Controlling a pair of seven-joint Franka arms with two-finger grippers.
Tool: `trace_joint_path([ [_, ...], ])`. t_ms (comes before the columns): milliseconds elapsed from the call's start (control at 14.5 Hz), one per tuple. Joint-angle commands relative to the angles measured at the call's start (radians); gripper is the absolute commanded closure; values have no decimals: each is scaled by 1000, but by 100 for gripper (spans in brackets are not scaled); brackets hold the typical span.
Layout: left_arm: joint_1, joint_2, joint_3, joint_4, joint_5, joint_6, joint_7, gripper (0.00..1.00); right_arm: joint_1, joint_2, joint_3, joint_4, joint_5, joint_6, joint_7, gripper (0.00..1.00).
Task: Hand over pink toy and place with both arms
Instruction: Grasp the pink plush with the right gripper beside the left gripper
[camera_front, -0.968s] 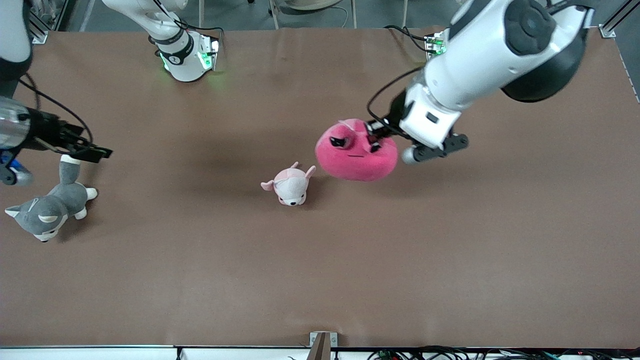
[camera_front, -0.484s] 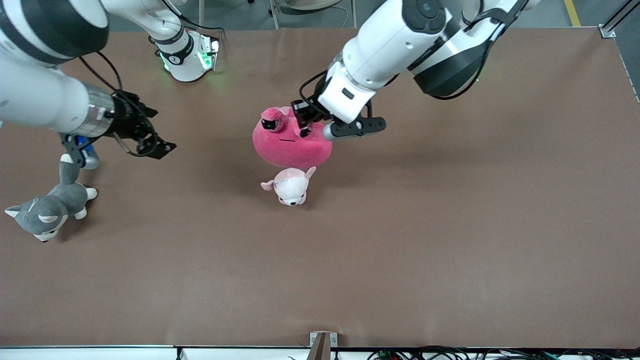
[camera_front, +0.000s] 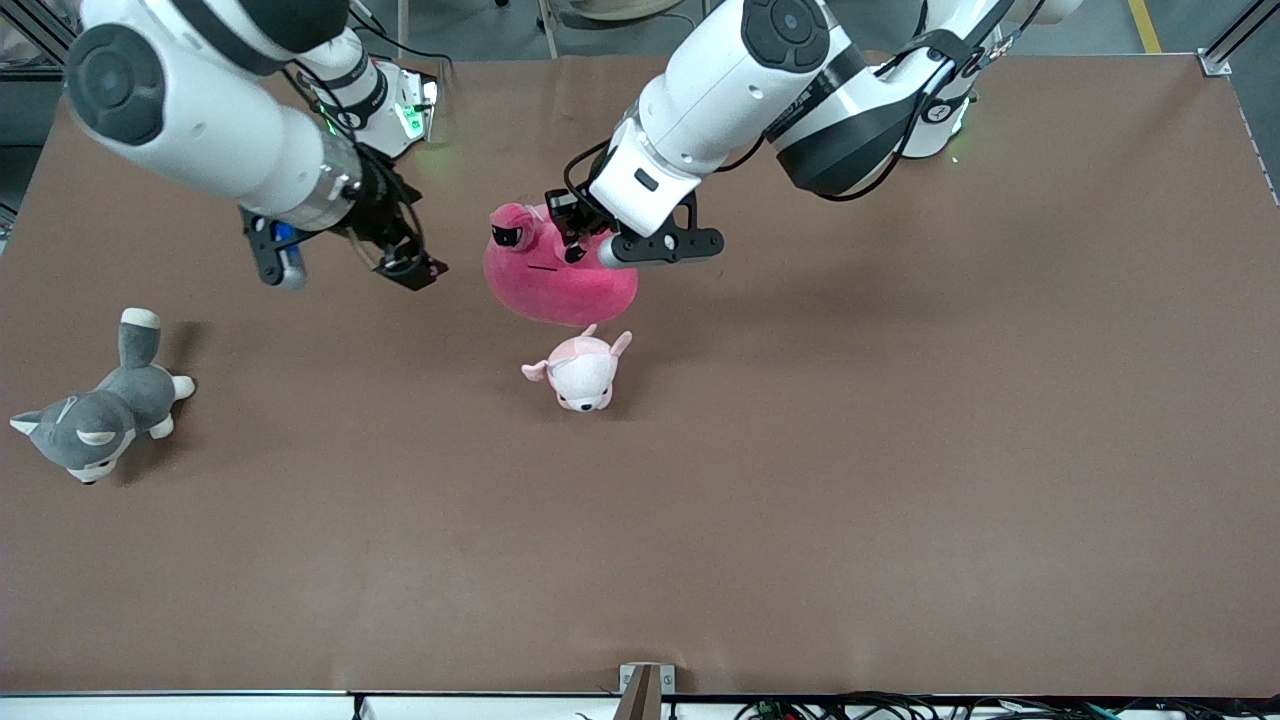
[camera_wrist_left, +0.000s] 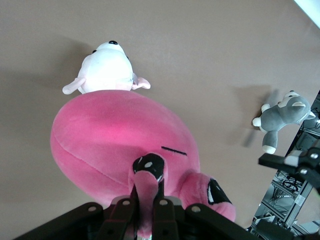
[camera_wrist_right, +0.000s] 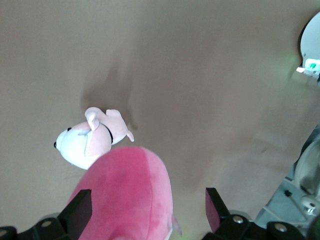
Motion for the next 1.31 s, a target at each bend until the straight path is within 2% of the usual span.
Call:
trace_joint_path([
  [0, -12, 11, 3, 29, 18, 4, -21, 98, 23, -41, -10, -56, 19, 73, 71, 0],
  [484, -10, 11, 4, 26, 31, 4, -20, 98, 99, -36, -10, -56, 19, 170, 148, 1],
  [622, -10, 11, 3, 26, 31, 4, -20, 98, 111, -35, -10, -56, 19, 191, 153, 7],
  [829, -10, 11, 4, 26, 32, 4, -20, 98, 127, -28, -10, -58, 17, 208, 162, 20],
  [1106, -10, 19, 4, 24, 34, 2, -20, 97, 127, -28, -10, -76, 14, 207, 159, 23],
  [1175, -10, 20, 4, 24, 34, 2, -20, 97, 127, -27, -10, -76, 13, 207, 158, 32],
  [1244, -10, 20, 4, 24, 34, 4, -20, 97, 127, -27, -10, -76, 13, 207, 154, 46],
])
